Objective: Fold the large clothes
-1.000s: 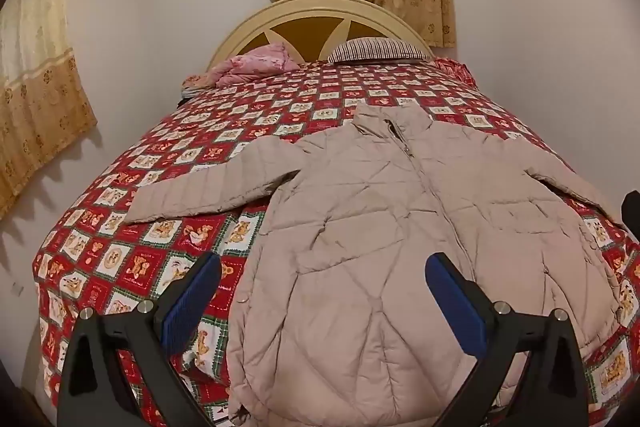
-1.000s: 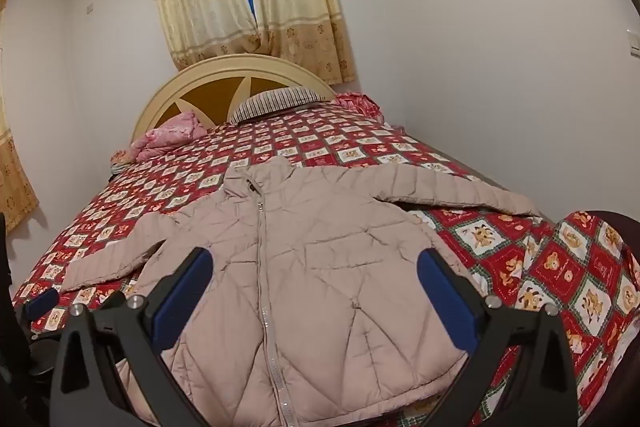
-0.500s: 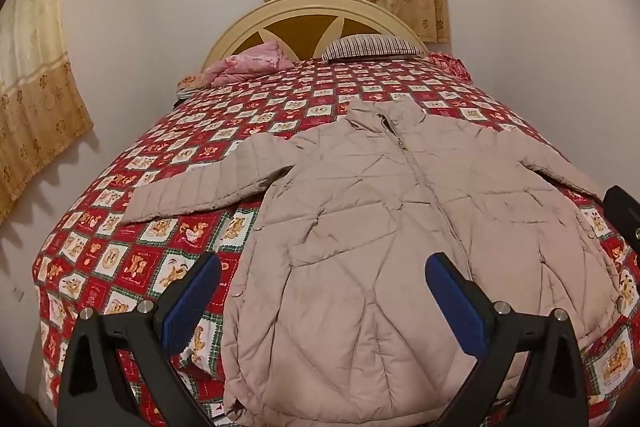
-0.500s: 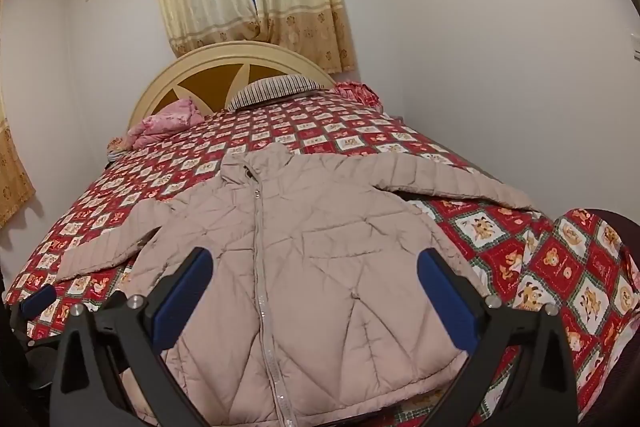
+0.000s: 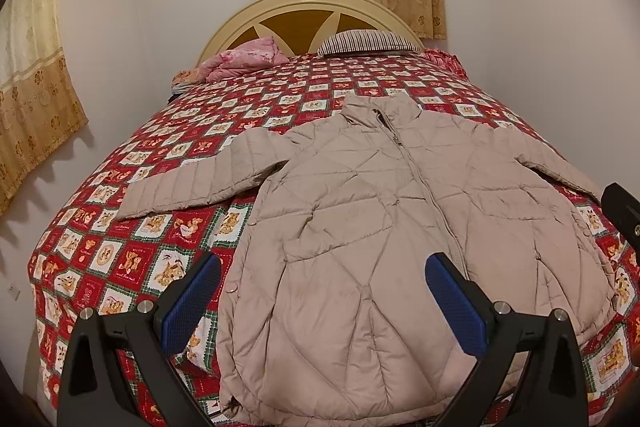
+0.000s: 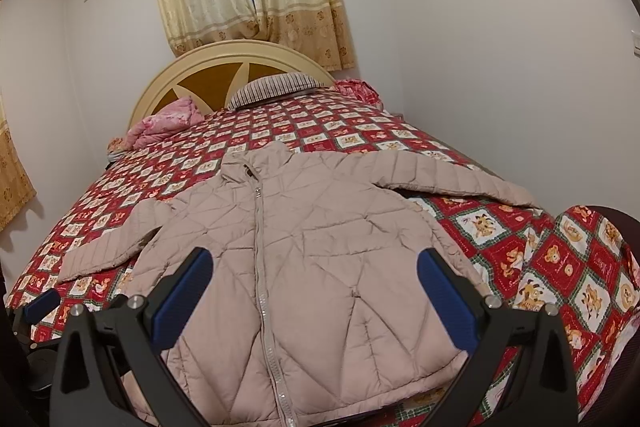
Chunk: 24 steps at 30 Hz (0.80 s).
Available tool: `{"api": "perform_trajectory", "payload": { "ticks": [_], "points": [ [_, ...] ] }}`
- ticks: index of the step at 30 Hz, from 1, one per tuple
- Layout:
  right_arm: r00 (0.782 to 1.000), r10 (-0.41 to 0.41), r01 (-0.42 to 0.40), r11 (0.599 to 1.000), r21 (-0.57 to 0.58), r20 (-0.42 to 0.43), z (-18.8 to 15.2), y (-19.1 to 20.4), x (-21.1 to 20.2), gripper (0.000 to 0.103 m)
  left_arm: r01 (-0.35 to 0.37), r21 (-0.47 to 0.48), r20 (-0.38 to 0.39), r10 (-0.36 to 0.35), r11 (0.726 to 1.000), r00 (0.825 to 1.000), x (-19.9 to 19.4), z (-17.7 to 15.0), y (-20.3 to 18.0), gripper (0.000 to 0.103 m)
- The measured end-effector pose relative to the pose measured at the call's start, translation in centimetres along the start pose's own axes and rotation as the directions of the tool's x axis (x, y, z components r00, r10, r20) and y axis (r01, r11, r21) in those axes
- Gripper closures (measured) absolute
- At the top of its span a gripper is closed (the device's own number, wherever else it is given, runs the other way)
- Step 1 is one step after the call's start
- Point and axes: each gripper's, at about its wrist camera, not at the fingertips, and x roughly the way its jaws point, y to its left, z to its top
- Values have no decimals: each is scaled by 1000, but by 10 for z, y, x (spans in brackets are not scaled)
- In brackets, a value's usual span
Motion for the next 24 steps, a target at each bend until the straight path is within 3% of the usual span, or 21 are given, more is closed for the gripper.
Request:
{"api": "perform_trajectory", "payload": {
  "ticks": [24],
  "points": [
    [1000, 1, -1, 1000, 4, -7, 2, 2, -1, 0, 4, 2, -6, -4, 1000, 1000, 0, 0, -1, 1]
  ]
}}
